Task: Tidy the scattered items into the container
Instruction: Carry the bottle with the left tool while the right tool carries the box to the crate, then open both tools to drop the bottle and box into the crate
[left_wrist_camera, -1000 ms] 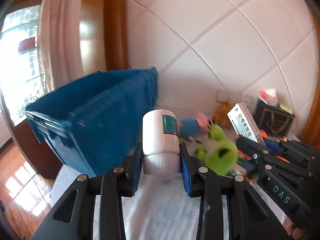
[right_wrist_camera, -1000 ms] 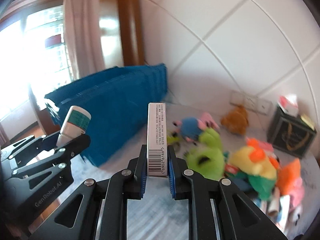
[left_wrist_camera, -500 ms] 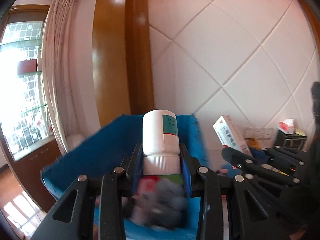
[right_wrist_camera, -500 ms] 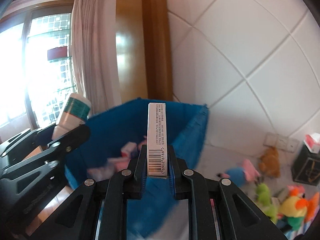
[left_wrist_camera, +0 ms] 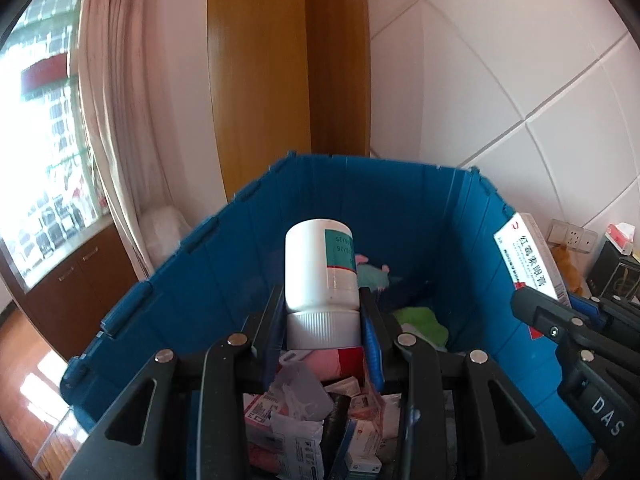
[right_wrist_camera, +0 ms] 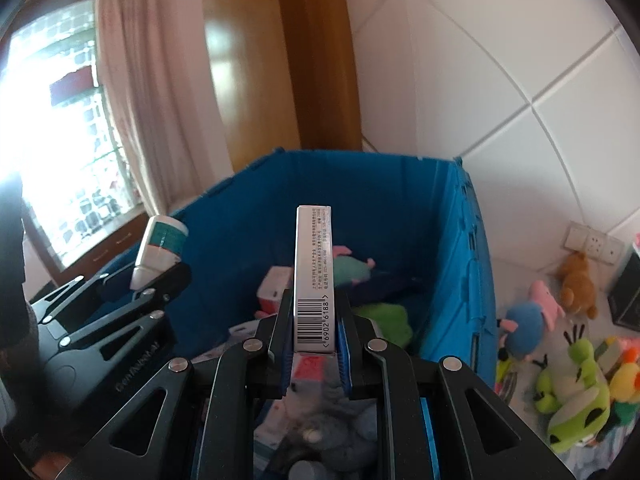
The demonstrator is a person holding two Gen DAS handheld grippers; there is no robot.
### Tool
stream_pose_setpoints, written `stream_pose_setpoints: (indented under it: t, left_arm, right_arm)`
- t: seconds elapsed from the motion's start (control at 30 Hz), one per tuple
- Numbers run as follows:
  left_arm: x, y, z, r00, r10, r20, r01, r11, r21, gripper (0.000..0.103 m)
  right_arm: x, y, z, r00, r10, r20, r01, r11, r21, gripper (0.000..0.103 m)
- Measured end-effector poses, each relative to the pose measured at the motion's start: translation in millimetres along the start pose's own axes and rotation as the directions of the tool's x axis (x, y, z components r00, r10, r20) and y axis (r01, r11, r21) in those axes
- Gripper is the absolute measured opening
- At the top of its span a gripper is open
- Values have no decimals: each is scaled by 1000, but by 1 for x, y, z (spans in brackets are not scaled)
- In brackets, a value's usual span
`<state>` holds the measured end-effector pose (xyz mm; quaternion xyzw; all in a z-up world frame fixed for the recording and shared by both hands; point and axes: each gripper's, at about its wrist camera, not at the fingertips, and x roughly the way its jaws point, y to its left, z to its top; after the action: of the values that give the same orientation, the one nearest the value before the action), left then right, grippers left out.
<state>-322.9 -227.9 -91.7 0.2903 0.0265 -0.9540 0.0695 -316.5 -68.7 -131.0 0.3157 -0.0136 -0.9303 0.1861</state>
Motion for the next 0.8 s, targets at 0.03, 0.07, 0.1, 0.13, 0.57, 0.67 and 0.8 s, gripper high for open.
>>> stream_pose_setpoints:
  t: [0.03, 0.07, 0.1, 0.13, 0.57, 0.67, 0.8]
  left_arm:
    - [2, 2, 2, 1000, -23, -12, 23, 1000, -5, 34]
    - [4, 2, 2, 999, -31, -19, 31, 999, -7, 34]
    - [6, 2, 2, 999, -28, -28, 28, 1000, -7, 34]
    - [7, 0, 1, 999, -28, -40, 28, 1000, -3, 34]
    - [-5, -23, -5, 1000, 14, 4, -15, 998, 63, 83]
    - [-7, -22, -4, 1000, 4, -1, -4, 998, 56, 83]
    - [-9, -21, -4, 1000, 7, 2, -7, 999, 44, 83]
  right_arm:
    - [3, 0, -1, 1000, 12, -8, -12, 1000, 16, 18]
    - [6, 2, -3, 1000, 1, -18, -1, 1000, 16, 18]
    - [6, 4, -3, 1000, -12, -20, 12, 1000, 7, 18]
    - [6, 6, -4, 1000, -22, -18, 22, 1000, -4, 18]
    - [20, -9, -3, 993, -30, -110, 41, 994, 96, 24]
    - [21, -11, -3, 993, -28, -115, 40, 993, 108, 25]
    - [22, -10, -4, 992, -40, -122, 52, 993, 101, 27]
